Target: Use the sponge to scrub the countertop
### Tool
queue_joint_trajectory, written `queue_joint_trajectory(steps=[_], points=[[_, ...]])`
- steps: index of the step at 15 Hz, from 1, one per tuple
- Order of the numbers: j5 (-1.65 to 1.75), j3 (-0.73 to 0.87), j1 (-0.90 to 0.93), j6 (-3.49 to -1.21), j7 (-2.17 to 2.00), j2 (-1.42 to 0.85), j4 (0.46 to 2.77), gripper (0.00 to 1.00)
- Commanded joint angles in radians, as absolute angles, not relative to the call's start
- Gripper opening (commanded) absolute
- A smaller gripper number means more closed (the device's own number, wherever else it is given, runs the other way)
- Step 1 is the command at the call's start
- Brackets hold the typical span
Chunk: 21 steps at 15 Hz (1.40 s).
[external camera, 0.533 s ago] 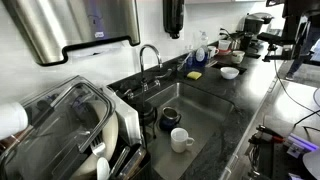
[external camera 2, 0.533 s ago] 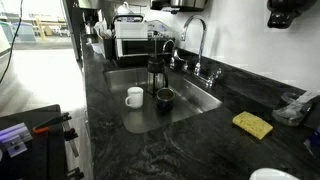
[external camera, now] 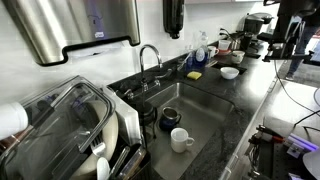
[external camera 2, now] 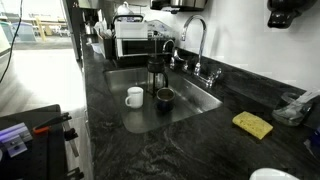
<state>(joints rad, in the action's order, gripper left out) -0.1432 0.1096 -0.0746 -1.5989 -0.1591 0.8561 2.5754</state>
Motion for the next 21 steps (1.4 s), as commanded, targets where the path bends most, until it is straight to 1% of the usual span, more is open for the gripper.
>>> queue_joint_trajectory(steps=[1,6,12,15,21], points=[[-0.171,0.114,-0.142,-1.764,-0.192,0.734,2.569,1.0],[-0.204,0.145,-0.194,-2.06,-0.286,0.521,2.545,1.0],[-0.305,0.173,-0.229,-2.294,-0.424,0.342,2.511,1.0],[-0.291,0.156,-0.252,-2.404,-0.547,0.257,2.478,1.0],[-0.268,0.179,-0.262,-2.456,-0.748,0.093,2.363,1.0]])
